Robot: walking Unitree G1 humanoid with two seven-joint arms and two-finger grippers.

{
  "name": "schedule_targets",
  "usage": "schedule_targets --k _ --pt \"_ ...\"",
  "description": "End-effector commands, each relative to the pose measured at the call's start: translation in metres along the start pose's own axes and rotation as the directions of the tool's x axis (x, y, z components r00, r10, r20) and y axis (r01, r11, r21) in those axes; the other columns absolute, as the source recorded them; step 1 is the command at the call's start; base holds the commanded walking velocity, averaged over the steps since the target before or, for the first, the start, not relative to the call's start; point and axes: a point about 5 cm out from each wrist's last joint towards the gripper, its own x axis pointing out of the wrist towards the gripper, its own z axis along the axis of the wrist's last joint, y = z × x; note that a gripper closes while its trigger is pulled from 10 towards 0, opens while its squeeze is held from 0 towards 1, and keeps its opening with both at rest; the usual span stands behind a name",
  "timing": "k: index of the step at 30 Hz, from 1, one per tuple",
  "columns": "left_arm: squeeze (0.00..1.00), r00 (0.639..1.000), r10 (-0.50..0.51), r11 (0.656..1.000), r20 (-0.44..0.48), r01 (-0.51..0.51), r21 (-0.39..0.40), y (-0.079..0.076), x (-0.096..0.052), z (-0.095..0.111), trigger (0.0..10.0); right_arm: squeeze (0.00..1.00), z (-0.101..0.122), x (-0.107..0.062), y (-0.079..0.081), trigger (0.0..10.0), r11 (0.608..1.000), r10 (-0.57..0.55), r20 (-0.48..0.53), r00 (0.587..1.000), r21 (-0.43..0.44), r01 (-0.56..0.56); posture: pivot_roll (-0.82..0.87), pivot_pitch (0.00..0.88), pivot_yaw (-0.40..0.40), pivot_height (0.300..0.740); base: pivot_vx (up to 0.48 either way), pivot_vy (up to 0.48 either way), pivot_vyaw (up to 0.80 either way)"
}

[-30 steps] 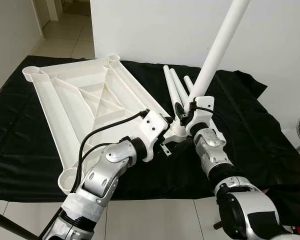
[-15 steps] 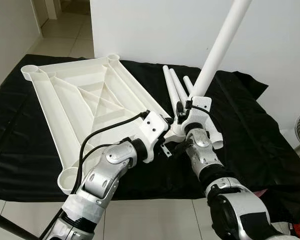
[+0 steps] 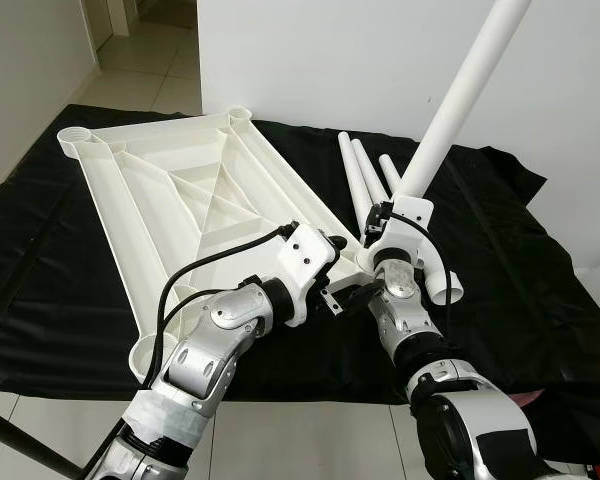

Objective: Building children table

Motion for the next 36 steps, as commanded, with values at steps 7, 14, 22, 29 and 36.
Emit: schedule_targets --k 7,14,22,29,36 --pt "0.0 1.0 -0.013 1.0 0.007 0.013 0.009 -0.005 0.004 0.001 10.0 1.0 -0.007 -0.004 -0.009 10.0 0.997 0.071 0.005 0.997 -0.031 -0.07 0.04 0.0 -0.107 0.74 0.0 0.0 0.0" --pt "0.0 1.0 -0.018 1.0 0.0 0.018 0.005 -0.007 0.004 0.0 10.0 1.0 -0.001 0.0 -0.026 10.0 0.979 0.175 0.039 0.984 -0.115 -0.17 0.04 0.0 -0.103 0.74 0.0 0.0 0.0" --pt "0.0 1.0 -0.019 1.0 -0.014 0.02 0.002 -0.008 0.004 -0.003 10.0 0.0 0.0 0.002 -0.031 10.0 0.945 0.311 -0.005 0.95 -0.108 -0.31 0.04 0.0 -0.096 0.74 0.0 0.0 0.0" --pt "0.0 0.996 -0.038 0.999 -0.084 0.038 -0.002 -0.013 0.001 -0.023 10.0 0.0 0.005 0.007 -0.042 10.0 0.838 0.522 -0.084 0.849 -0.136 -0.529 0.03 0.0 -0.084 0.74 0.0 0.0 0.0" --pt "0.0 0.992 -0.03 1.0 -0.121 0.03 -0.006 -0.011 -0.001 -0.034 10.0 0.0 0.006 0.007 -0.045 9.9 0.774 0.603 -0.129 0.787 -0.145 -0.616 0.03 0.0 -0.083 0.74 0.0 0.0 0.0"
